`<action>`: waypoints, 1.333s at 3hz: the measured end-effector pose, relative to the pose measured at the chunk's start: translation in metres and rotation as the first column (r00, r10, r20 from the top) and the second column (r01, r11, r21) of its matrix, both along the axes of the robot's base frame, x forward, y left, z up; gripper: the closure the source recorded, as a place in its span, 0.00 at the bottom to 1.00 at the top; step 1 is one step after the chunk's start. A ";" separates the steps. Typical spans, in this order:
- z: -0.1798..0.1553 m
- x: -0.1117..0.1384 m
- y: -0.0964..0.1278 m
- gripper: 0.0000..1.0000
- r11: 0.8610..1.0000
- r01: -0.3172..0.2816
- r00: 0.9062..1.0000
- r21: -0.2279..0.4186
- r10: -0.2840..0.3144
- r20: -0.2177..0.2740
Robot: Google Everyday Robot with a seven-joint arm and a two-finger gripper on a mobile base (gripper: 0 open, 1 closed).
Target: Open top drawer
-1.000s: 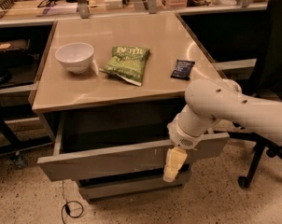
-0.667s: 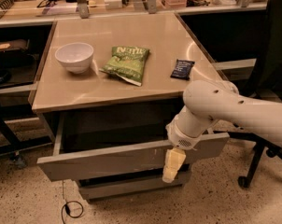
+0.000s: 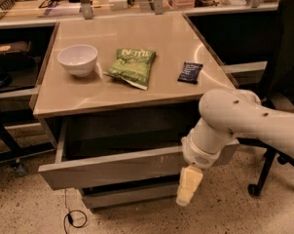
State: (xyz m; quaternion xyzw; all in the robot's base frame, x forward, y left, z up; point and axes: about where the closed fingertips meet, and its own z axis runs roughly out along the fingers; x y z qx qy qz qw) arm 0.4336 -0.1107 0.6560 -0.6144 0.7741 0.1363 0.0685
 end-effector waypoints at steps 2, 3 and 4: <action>0.004 -0.040 -0.015 0.00 0.998 0.053 0.996 -0.015 -0.054 -0.064; 0.004 -0.040 -0.015 0.00 0.998 0.053 0.996 -0.015 -0.054 -0.064; 0.002 -0.040 -0.015 0.00 0.999 0.039 0.996 -0.022 -0.041 -0.079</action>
Offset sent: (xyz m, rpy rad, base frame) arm -0.1357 -0.0474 0.0127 -0.0363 0.2044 -0.1695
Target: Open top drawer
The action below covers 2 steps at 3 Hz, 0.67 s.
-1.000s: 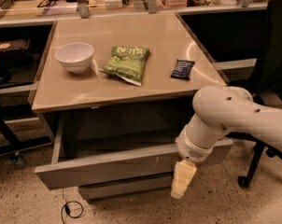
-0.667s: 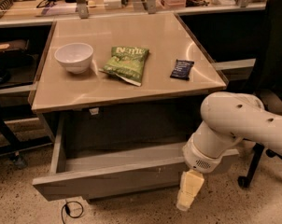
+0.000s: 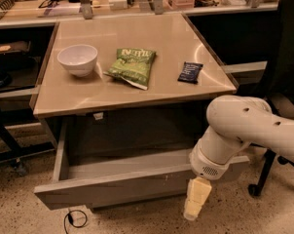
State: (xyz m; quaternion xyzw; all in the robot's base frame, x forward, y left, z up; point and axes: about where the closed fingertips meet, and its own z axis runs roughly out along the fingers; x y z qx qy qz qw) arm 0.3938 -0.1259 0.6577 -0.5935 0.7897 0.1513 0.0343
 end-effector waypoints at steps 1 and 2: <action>-0.006 -0.018 -0.006 0.00 1.000 -0.007 0.999 -0.010 0.006 -0.043; -0.005 -0.029 -0.008 0.00 1.000 -0.013 0.998 -0.002 0.012 -0.059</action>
Offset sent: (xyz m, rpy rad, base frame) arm -0.0936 -0.0279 -0.0061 0.0336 0.1368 0.0127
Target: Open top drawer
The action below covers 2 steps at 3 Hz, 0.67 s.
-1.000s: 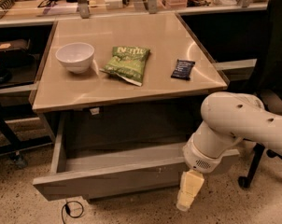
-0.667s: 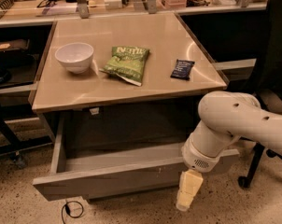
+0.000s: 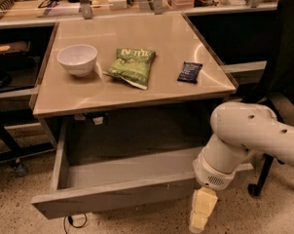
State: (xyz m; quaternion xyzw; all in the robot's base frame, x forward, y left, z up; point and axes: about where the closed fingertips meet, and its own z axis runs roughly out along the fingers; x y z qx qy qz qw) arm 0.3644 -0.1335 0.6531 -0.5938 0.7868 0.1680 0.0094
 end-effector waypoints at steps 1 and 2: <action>0.001 -0.016 -0.005 0.00 1.000 0.008 1.000 0.012 -0.008 -0.014; 0.006 -0.030 -0.011 0.00 1.000 0.025 1.000 0.019 -0.024 -0.018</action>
Offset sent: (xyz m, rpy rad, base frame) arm -0.1158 -0.0431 0.0263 0.0632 0.0406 -0.1101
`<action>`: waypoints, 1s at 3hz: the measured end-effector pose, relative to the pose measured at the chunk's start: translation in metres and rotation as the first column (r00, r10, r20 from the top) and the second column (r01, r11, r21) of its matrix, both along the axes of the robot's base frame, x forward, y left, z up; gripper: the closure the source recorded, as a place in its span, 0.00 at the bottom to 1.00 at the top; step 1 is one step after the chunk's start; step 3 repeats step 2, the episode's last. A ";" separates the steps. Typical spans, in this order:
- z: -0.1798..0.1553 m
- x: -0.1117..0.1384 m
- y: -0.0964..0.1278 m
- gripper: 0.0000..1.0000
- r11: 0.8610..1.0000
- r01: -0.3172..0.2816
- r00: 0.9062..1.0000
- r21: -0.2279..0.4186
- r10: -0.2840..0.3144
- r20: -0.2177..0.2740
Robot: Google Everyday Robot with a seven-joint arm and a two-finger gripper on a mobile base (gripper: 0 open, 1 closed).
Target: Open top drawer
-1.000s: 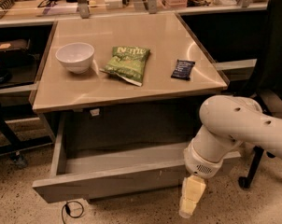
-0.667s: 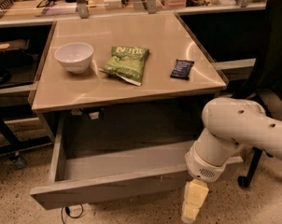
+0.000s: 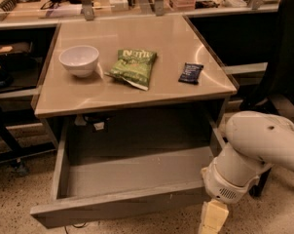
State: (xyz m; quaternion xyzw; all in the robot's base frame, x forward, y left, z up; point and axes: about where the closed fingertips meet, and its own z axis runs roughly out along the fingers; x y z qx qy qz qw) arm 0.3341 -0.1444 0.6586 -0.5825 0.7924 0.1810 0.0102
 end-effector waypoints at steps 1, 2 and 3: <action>0.005 -0.014 -0.006 0.00 1.000 0.019 1.000 0.004 -0.019 0.001; 0.005 -0.013 -0.006 0.00 1.000 0.019 1.000 0.004 -0.019 0.001; 0.005 -0.013 -0.006 0.00 1.000 0.019 1.000 0.004 -0.019 0.001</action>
Offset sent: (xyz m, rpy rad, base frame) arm -0.1031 -0.0472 0.0351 0.0633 -0.0508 -0.2519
